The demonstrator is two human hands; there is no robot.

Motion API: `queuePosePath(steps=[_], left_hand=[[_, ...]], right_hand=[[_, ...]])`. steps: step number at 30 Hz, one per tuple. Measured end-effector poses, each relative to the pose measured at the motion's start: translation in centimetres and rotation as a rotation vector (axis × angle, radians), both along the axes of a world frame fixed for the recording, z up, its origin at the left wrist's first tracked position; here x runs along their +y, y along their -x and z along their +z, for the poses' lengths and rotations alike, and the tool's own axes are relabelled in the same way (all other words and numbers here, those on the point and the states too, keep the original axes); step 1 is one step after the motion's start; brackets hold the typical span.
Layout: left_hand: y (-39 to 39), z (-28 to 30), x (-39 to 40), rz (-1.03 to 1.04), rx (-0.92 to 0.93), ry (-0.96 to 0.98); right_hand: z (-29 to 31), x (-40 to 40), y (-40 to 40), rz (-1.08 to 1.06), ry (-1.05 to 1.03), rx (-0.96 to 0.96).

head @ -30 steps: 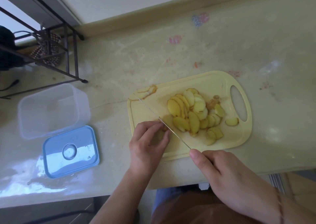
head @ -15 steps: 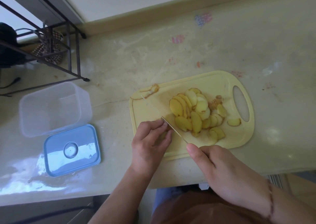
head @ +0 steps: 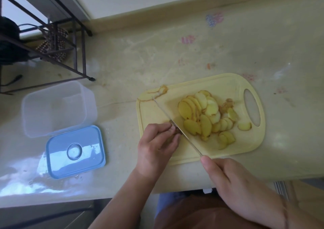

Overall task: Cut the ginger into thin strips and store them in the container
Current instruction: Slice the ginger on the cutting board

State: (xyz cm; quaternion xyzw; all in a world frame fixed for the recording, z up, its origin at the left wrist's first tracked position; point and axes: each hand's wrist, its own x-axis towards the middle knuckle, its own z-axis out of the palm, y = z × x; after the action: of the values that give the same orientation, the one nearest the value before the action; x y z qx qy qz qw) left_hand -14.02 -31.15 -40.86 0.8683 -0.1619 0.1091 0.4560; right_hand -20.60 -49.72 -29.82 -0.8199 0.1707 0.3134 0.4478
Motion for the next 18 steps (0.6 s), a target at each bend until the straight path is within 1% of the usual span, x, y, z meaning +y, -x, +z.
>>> queuePosePath(steps=[4,7,9,12,15,18], left_hand=[[-0.1,0.0,0.1,-0.011,0.006,0.003],[-0.2,0.0,0.0,-0.001,0.002,-0.008],[-0.1,0.0,-0.1,0.004,0.003,-0.005],[-0.2,0.1,-0.1,-0.012,0.009,-0.001],[-0.3,0.7,-0.2,-0.033,0.008,-0.019],[-0.5,0.8,-0.1,-0.064,0.006,-0.074]], right_hand=[[-1.5,1.6,-2.6,-0.005,-0.037,-0.035],[-1.9,0.6,-1.0,-0.031,-0.013,-0.034],[-1.5,-0.1,1.0,-0.058,0.013,0.001],[-1.6,0.3,0.6,-0.050,0.010,-0.007],[-1.8,0.3,-2.3,-0.064,-0.120,0.005],[-1.5,-1.8,-2.9,-0.150,-0.290,0.172]])
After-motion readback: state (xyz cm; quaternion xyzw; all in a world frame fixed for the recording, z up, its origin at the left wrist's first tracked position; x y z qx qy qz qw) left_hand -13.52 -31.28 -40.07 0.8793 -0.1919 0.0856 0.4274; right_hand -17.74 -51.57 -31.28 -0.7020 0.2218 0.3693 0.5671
